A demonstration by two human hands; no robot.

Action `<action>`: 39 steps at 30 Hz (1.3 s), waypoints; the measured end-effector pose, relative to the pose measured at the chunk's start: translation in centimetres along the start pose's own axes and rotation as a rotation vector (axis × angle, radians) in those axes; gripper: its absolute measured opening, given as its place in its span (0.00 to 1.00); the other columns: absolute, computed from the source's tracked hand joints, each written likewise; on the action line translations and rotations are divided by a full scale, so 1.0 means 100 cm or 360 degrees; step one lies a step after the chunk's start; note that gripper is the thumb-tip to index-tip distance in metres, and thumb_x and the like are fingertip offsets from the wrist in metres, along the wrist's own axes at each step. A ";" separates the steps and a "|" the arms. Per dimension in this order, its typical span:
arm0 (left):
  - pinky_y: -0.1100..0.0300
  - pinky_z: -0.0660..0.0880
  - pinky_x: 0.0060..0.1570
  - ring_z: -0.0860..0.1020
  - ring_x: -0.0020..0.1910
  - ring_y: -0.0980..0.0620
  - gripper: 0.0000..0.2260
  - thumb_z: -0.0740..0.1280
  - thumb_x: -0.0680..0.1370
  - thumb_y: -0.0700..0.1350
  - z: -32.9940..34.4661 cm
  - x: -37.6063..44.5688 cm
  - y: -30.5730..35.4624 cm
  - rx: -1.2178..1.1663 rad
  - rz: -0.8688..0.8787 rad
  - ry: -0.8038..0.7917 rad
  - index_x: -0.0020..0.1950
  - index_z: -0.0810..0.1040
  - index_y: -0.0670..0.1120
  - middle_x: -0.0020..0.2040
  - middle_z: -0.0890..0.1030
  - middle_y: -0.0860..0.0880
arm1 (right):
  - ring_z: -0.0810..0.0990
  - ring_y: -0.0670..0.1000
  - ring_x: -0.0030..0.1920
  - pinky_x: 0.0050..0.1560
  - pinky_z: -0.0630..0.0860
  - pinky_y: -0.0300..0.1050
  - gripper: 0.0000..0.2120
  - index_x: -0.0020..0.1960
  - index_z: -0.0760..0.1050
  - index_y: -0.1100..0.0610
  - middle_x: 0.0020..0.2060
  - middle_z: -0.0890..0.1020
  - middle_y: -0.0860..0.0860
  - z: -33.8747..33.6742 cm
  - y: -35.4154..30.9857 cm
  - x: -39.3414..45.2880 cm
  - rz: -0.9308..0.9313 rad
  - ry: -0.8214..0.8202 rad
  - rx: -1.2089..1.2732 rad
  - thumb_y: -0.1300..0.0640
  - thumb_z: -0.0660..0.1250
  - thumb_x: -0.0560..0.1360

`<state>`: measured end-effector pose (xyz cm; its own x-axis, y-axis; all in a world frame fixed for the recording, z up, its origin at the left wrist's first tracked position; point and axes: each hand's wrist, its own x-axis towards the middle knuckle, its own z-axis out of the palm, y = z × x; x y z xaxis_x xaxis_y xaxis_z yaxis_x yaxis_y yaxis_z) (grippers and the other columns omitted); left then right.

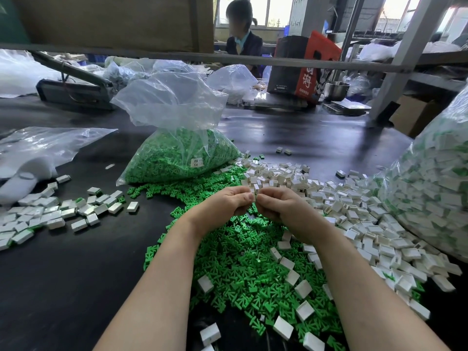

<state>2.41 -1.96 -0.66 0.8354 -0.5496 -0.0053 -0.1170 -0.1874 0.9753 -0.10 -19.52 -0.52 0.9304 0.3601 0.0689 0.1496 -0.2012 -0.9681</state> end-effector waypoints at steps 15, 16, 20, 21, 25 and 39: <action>0.74 0.65 0.31 0.67 0.27 0.64 0.14 0.59 0.83 0.40 0.000 -0.011 0.012 0.0034 -0.0100 -0.0198 0.39 0.75 0.50 0.28 0.71 0.60 | 0.73 0.45 0.39 0.43 0.72 0.34 0.11 0.53 0.76 0.68 0.39 0.74 0.53 -0.007 0.003 -0.004 0.0140 -0.0184 0.0171 0.60 0.65 0.77; 0.74 0.66 0.31 0.68 0.27 0.64 0.15 0.59 0.83 0.40 0.000 -0.011 0.013 0.0041 -0.0102 -0.0210 0.38 0.75 0.51 0.28 0.71 0.61 | 0.71 0.47 0.41 0.45 0.71 0.37 0.15 0.54 0.74 0.71 0.40 0.73 0.55 -0.007 0.002 -0.005 0.0136 -0.0172 0.0162 0.58 0.65 0.76; 0.73 0.67 0.35 0.69 0.29 0.64 0.16 0.59 0.83 0.41 0.000 -0.012 0.015 0.0083 -0.0122 -0.0230 0.37 0.77 0.52 0.29 0.72 0.61 | 0.65 0.54 0.41 0.43 0.63 0.44 0.17 0.54 0.71 0.76 0.39 0.70 0.56 -0.007 -0.002 -0.008 0.0111 -0.0169 0.0066 0.59 0.64 0.78; 0.72 0.67 0.35 0.69 0.30 0.64 0.17 0.60 0.83 0.41 0.000 -0.012 0.015 0.0090 -0.0124 -0.0223 0.37 0.77 0.53 0.29 0.72 0.61 | 0.64 0.55 0.41 0.42 0.63 0.45 0.16 0.54 0.71 0.76 0.39 0.70 0.56 -0.007 -0.001 -0.008 0.0106 -0.0168 0.0033 0.60 0.63 0.79; 0.71 0.67 0.38 0.69 0.31 0.63 0.12 0.60 0.83 0.42 0.002 -0.013 0.015 0.0138 -0.0128 -0.0193 0.42 0.76 0.51 0.31 0.73 0.60 | 0.65 0.56 0.43 0.47 0.61 0.52 0.15 0.53 0.71 0.75 0.40 0.71 0.58 -0.007 -0.002 -0.008 0.0073 -0.0146 -0.0101 0.60 0.63 0.80; 0.70 0.67 0.38 0.69 0.35 0.59 0.07 0.58 0.84 0.42 0.003 -0.006 0.010 0.0180 -0.0099 -0.0037 0.49 0.74 0.44 0.36 0.71 0.54 | 0.72 0.38 0.29 0.31 0.69 0.29 0.09 0.44 0.75 0.58 0.28 0.75 0.41 -0.003 0.006 0.000 0.0056 -0.0041 0.0147 0.64 0.60 0.81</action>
<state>1.64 -2.05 0.28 0.8305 -0.5525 -0.0714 -0.1264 -0.3118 0.9417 0.08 -19.93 -1.07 0.9253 0.3781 0.0292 0.0843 -0.1300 -0.9879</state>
